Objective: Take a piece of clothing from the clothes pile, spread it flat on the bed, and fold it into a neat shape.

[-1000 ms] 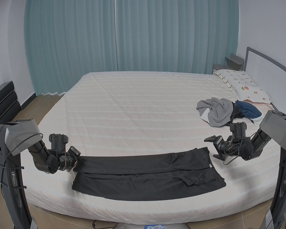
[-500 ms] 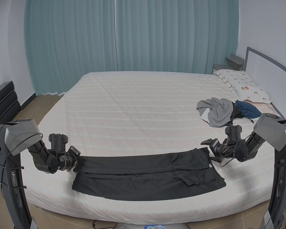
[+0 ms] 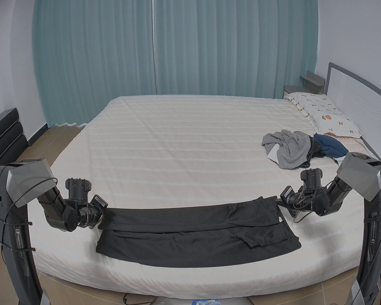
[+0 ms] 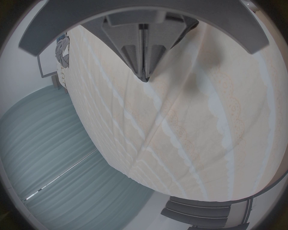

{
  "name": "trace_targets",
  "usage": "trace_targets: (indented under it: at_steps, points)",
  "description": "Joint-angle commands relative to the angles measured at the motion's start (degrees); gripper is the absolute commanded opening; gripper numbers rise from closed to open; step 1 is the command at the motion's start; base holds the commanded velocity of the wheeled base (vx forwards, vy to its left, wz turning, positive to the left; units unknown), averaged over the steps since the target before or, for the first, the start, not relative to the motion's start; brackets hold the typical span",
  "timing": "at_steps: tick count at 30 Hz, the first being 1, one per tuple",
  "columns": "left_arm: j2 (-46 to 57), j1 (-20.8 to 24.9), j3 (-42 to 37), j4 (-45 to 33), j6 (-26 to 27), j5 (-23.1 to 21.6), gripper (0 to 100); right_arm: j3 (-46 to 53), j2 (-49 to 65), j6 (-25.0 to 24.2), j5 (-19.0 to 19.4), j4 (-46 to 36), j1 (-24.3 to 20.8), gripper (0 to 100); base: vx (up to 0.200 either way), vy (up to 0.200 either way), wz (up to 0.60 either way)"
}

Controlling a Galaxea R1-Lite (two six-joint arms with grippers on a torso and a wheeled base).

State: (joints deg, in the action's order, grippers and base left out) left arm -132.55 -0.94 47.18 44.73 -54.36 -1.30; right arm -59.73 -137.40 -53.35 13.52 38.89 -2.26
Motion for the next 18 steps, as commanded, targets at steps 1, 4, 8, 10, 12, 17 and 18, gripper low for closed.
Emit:
trace_targets:
  at_steps: [1,4,8,10,12,17,18]
  points:
    - [0.01,0.06,-0.16,0.01,0.04,-0.01,100,-0.03,-0.15,0.00,0.02,0.05,0.06,100,0.000,0.000,0.00]
    - [0.10,0.15,-0.42,-0.08,0.04,-0.19,100,-0.03,0.20,-0.44,0.19,0.22,0.23,100,0.000,0.000,0.00]
    - [0.27,0.15,-0.51,0.01,0.13,-0.28,100,0.67,1.43,-1.94,0.28,0.22,0.94,100,0.000,0.000,0.00]
    - [0.36,0.15,-0.60,0.01,0.22,-0.28,100,0.94,2.05,-2.38,0.28,0.22,0.94,100,0.000,0.000,0.00]
    - [1.06,0.41,-2.00,0.62,1.98,0.86,100,4.01,6.53,-5.72,0.46,0.14,1.11,100,0.000,0.000,0.00]
    - [5.90,-0.03,-7.36,6.07,3.38,0.60,100,10.95,14.97,-10.73,3.44,0.05,0.67,100,0.000,0.000,0.00]
    - [6.60,-0.03,-7.98,6.69,3.38,0.60,100,11.92,16.11,-10.64,3.62,0.05,0.50,100,0.000,0.000,0.00]
